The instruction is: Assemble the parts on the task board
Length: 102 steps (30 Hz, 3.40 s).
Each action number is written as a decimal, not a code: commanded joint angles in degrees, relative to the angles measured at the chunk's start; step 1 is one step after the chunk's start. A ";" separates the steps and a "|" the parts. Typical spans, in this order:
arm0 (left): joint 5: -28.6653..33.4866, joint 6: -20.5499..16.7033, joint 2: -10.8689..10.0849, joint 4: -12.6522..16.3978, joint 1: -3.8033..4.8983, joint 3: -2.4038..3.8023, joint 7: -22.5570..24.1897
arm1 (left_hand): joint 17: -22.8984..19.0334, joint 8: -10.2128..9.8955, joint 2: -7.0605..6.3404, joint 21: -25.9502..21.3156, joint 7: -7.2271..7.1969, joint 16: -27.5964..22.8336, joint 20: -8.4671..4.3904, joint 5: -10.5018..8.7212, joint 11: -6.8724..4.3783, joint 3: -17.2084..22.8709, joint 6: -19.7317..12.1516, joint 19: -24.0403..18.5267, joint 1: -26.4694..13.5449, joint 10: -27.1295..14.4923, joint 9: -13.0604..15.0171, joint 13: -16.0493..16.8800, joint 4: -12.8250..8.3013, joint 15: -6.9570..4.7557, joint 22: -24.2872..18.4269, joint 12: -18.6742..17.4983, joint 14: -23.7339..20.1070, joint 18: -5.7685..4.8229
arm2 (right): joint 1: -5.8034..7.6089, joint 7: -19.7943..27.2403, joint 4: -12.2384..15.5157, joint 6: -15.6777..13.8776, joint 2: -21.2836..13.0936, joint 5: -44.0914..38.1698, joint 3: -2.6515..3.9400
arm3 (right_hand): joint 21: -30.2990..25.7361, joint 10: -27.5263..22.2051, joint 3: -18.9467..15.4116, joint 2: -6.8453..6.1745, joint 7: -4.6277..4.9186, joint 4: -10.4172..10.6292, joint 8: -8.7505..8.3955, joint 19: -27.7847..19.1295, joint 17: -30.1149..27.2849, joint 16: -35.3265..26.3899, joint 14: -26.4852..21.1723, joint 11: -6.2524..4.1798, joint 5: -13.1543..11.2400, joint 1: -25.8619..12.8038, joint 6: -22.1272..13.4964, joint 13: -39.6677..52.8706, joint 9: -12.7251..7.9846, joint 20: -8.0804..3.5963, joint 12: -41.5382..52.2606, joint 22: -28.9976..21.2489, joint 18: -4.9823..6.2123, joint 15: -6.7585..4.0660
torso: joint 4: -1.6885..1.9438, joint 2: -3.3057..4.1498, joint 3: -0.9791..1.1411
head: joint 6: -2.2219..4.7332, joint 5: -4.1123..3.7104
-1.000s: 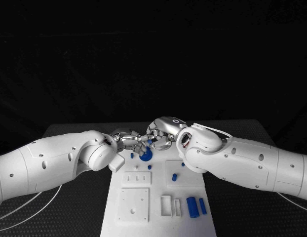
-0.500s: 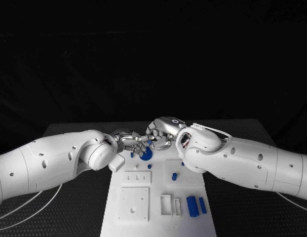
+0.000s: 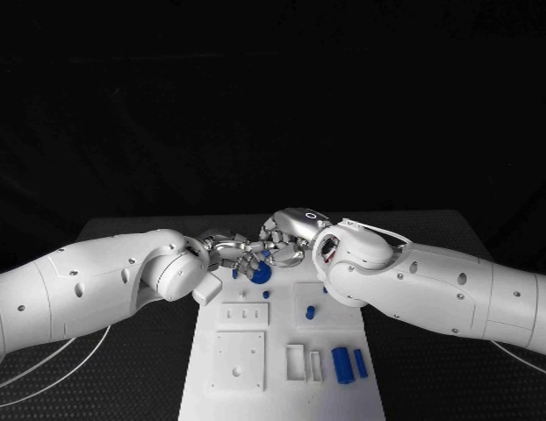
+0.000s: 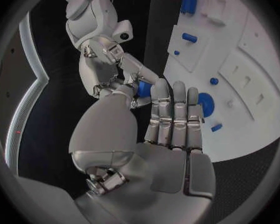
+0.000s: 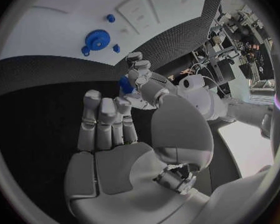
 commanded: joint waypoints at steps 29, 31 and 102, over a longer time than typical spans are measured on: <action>1.55 2.01 0.42 0.62 0.04 0.14 1.37 | -4.08 4.66 6.15 3.22 -1.13 4.80 -0.17 6.95 -0.63 25.46 1.22 -1.35 -18.01 1.46 -3.83 -4.32 -29.94 -0.48 1.33 3.39 -0.20 -0.88 | -0.37 -0.19 -0.75 1.60 0.53 -0.83 -0.19 | -0.15 0.44 0.62 0.38 2.69 -0.10 0.35 0.31 -0.14 -0.31 0.55 0.07 -0.02 -0.11 5.28 -0.06 0.58 -0.21 -0.18 0.34 -0.05 -0.04 | 0.00 0.01 -0.01 | -0.46 0.00; 1.55 2.01 0.43 0.61 0.04 0.14 1.40 | -4.13 4.66 6.14 3.35 -1.12 4.85 -0.19 6.63 -0.65 25.63 1.19 -1.40 -17.96 1.45 -3.88 -4.39 -29.97 -0.47 1.34 3.38 -0.25 -0.88 | -0.38 -0.13 -0.76 1.64 0.53 -0.66 -0.19 | -0.15 0.44 0.63 0.38 2.69 -0.09 0.35 0.31 -0.14 -0.31 0.55 0.07 -0.02 -0.13 5.29 -0.06 0.58 -0.21 -0.19 0.34 -0.05 -0.04 | 0.03 0.02 -0.01 | -0.50 -0.06; -2.60 1.37 0.03 -0.51 -0.10 0.13 1.49 | -6.94 -0.99 5.84 5.33 -0.87 4.39 0.45 -5.13 -0.10 27.24 3.77 -3.70 -13.30 2.79 -4.08 -7.98 -29.32 0.28 1.17 -1.00 -1.12 -0.88 | -0.53 1.71 -1.35 1.51 -1.09 6.75 -0.20 | -1.68 -1.66 -3.59 -5.27 3.71 6.39 -2.03 -1.00 -1.02 -1.52 -1.18 1.03 10.22 -5.99 2.39 -0.68 1.69 0.56 -2.13 0.23 -0.05 0.47 | -0.04 0.02 0.01 | -0.48 0.67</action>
